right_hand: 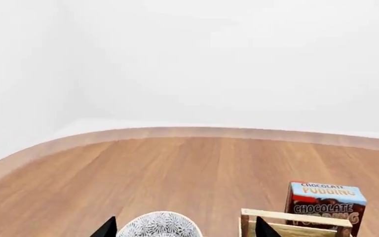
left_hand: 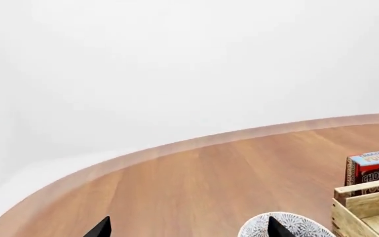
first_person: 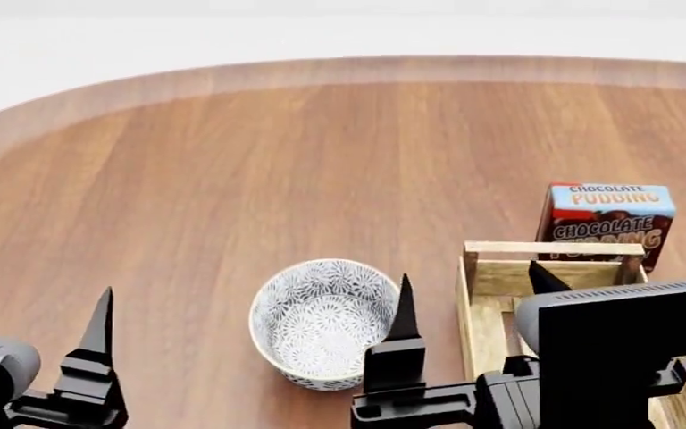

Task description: Pick up the bowl on the left and put it in the tray.

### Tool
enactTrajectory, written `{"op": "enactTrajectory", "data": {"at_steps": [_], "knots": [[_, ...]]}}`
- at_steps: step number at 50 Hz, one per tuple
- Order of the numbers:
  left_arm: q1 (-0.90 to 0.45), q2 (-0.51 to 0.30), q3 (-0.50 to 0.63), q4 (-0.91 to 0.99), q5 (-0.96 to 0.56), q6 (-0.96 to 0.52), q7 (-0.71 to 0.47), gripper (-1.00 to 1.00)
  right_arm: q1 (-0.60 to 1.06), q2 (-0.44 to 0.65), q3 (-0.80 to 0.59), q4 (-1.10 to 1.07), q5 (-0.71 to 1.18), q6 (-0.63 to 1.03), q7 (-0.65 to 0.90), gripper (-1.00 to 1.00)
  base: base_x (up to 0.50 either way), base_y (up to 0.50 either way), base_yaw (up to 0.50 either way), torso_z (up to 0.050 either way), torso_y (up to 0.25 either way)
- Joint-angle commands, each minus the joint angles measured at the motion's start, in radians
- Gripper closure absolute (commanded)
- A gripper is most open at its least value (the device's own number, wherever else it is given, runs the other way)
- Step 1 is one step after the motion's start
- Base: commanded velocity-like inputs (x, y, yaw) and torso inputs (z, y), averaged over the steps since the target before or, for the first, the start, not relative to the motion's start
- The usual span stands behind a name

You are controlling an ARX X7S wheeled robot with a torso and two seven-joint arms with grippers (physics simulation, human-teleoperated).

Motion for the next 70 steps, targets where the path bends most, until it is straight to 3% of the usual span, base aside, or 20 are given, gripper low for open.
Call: {"op": "enactTrajectory", "data": {"at_steps": [1, 34, 42, 70], "knots": [[-0.071, 0.049, -0.112, 0.048, -0.099, -0.086, 0.066, -1.00, 0.111, -0.007, 0.092, -0.037, 0.100, 0.128, 0.053, -1.00, 0.00, 0.00, 0.00, 0.050, 0.000], [-0.022, 0.038, -0.084, -0.031, -0.074, 0.003, 0.057, -1.00, 0.032, 0.029, 0.035, -0.023, 0.032, 0.012, -0.003, -1.00, 0.00, 0.00, 0.00, 0.050, 0.000], [-0.014, 0.042, -0.103, -0.014, -0.094, 0.027, 0.066, -1.00, 0.023, 0.035, 0.031, -0.027, 0.035, 0.000, -0.005, -1.00, 0.00, 0.00, 0.00, 0.000, 0.000], [0.007, 0.019, -0.077, -0.016, -0.072, 0.087, 0.056, -1.00, 0.001, 0.054, 0.012, -0.028, 0.025, -0.040, -0.004, -1.00, 0.00, 0.00, 0.00, 0.004, -0.245]]}}
